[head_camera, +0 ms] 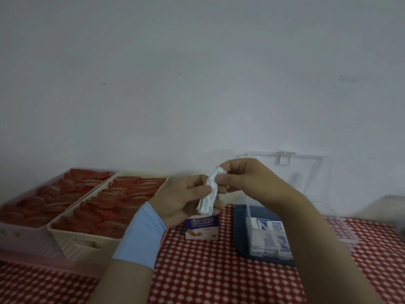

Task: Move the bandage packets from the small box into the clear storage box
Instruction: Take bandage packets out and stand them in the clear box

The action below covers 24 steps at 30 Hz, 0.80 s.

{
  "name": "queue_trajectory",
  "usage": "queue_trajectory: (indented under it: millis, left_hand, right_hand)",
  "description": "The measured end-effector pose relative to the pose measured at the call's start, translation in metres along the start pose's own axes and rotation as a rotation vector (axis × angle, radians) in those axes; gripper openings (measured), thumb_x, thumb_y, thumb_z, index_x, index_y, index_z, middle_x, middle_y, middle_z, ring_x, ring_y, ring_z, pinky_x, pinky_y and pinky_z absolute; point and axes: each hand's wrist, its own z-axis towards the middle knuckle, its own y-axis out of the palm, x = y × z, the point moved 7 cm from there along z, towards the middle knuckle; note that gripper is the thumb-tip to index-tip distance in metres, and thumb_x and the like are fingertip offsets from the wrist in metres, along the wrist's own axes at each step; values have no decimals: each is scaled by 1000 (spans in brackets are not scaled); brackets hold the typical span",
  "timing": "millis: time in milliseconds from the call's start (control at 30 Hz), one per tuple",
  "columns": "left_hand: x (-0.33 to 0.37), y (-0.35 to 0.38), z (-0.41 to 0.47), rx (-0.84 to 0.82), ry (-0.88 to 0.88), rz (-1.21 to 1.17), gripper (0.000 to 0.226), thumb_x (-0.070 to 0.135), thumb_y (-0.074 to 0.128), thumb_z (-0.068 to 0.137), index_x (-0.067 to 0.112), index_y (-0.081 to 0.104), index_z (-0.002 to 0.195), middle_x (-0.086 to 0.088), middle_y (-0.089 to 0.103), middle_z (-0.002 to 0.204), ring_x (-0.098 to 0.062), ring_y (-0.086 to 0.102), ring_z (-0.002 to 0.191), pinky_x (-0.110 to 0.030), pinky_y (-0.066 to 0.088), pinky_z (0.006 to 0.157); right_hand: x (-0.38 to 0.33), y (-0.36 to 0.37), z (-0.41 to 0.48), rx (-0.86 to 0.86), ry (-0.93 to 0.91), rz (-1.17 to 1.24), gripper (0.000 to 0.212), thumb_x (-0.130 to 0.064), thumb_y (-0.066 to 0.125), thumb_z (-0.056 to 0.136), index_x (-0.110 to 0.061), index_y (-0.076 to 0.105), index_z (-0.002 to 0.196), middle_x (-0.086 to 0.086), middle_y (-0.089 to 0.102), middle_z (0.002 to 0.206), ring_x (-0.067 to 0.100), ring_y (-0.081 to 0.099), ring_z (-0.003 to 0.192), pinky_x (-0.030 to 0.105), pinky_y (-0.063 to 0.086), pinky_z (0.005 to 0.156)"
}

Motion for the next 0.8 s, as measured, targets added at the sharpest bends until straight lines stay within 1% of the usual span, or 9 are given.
queue_trajectory:
  millis: [100,167,267,400,500,567,633,700,800]
  left_hand:
    - [1,5,4,97,-56,176,26,11,67,87,1,62,110,-17,75,102,-31,74,89,-43,60,83]
    - [10,10,5,212,-32,543,15,17,71,88,9,71,101,-12,77,97,-28,73,88,-41,58,87]
    - [22,31,3,349,88,898,9,25,74,87,16,76,88,-3,77,82,-11,69,69,-19,55,68]
    - [15,49,7,414,164,891,9,25,76,83,23,75,75,8,72,67,-5,63,61,-25,52,65]
    - [4,61,11,432,153,882,11,26,76,83,24,74,72,13,68,62,2,59,56,-16,47,61]
    - [-4,69,12,403,108,868,15,28,74,87,20,73,74,10,69,62,-2,62,58,-14,50,60]
    - [-15,69,15,378,15,923,28,36,65,92,13,75,82,1,73,71,-14,70,69,-28,58,73]
    - [-24,60,18,410,-96,974,44,45,53,96,7,74,91,-5,76,85,-21,72,82,-40,58,85]
    - [-44,55,24,382,-269,826,49,44,50,99,0,70,106,-14,74,102,-27,72,95,-43,57,92]
  right_hand:
    - [0,-13,-11,25,33,-53,12,-12,65,95,-15,75,89,7,77,85,14,67,77,27,54,74]
    - [0,-24,-16,75,55,-116,12,-11,66,94,-15,74,86,3,75,78,10,66,71,18,50,64]
    - [2,-36,-23,127,76,-173,12,-11,69,92,-17,73,82,-2,72,69,7,66,65,19,51,61]
    - [7,-52,-34,141,130,-164,5,-13,70,91,-12,75,91,4,76,80,9,73,71,22,58,65]
    - [12,-59,-40,86,165,-227,7,-12,68,92,-10,74,94,6,77,84,11,75,74,23,60,65]
    - [18,-65,-43,82,195,-267,8,-12,66,94,-8,73,94,7,77,83,13,75,73,25,60,62]
    - [26,-80,-45,150,219,-296,12,-14,64,96,-7,73,93,8,76,82,13,75,70,25,60,59]
    - [35,-96,-47,229,247,-351,16,-17,60,98,-8,73,93,8,76,83,13,74,68,23,57,55]
    - [55,-99,-45,216,343,-407,20,-17,59,97,-6,73,89,12,76,83,20,76,74,26,57,56]
